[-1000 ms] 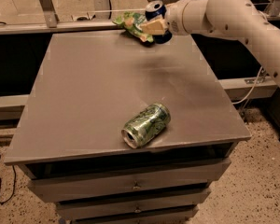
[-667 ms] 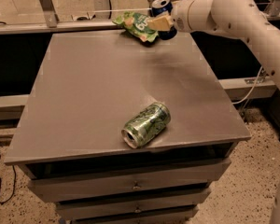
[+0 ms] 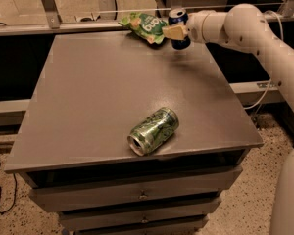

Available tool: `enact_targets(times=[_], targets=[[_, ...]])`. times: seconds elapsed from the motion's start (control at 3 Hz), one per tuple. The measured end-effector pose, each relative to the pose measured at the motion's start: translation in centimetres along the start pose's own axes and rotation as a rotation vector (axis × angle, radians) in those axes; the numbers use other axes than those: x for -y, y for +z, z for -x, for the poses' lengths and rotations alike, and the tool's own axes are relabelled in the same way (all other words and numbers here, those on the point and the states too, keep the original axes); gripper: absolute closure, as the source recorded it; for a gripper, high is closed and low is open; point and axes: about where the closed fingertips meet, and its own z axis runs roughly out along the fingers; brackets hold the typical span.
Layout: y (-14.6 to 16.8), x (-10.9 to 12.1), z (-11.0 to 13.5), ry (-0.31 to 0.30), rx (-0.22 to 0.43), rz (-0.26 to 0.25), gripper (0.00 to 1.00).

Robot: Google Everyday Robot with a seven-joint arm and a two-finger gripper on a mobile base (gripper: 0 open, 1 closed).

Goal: Move pepsi can near green rice chip bag

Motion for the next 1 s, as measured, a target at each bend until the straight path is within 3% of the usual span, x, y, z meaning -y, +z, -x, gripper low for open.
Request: enact_targets(times=[0.33, 1.0], targets=[[0.9, 0.5, -1.8, 0.049, 0.034, 0.025, 1.00], [3.3, 1.3, -1.6, 0.099, 0.154, 0.088, 0.56]])
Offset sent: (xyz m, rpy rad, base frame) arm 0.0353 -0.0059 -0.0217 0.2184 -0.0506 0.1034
